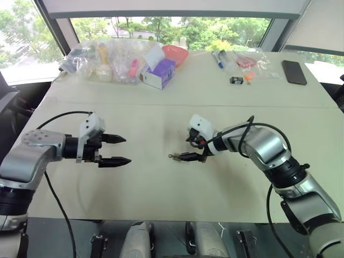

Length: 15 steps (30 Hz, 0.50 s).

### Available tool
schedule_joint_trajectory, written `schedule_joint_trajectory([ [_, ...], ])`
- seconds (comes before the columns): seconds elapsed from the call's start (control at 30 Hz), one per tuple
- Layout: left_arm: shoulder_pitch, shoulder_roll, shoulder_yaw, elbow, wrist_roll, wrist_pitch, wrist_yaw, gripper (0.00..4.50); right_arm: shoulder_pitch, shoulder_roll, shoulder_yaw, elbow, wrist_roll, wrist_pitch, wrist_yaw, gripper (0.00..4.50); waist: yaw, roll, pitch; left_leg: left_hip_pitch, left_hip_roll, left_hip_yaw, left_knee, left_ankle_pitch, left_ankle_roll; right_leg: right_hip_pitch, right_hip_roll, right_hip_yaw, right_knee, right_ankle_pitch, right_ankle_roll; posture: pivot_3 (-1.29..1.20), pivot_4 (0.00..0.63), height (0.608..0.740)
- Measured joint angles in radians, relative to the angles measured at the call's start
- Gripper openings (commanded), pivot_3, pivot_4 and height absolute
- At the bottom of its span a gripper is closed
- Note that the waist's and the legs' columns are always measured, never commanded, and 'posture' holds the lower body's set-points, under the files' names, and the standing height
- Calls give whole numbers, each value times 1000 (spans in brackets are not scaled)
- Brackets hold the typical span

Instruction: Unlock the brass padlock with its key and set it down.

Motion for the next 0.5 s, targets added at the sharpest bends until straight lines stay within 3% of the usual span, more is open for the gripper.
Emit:
schedule_joint_trajectory([
  [0.3,1,-31,0,-20,-10,18,48,4500,40,25,50,-47,-84,-54,-4,4420,-2,0,0,1,0,0,0,0,0,0,1,0,1,0,0,0,150,734],
  [0.4,-8,-43,0,-6,-10,19,58,4500,57,31,61,-48,-128,-93,-13,3510,-4,0,0,2,-1,0,0,0,0,1,1,0,1,0,0,0,150,734],
  [0.5,-21,-49,0,4,-9,19,58,4500,66,37,75,-48,-167,-128,-19,2010,-4,0,-1,3,-1,0,0,0,0,1,2,0,2,0,0,0,150,734],
])
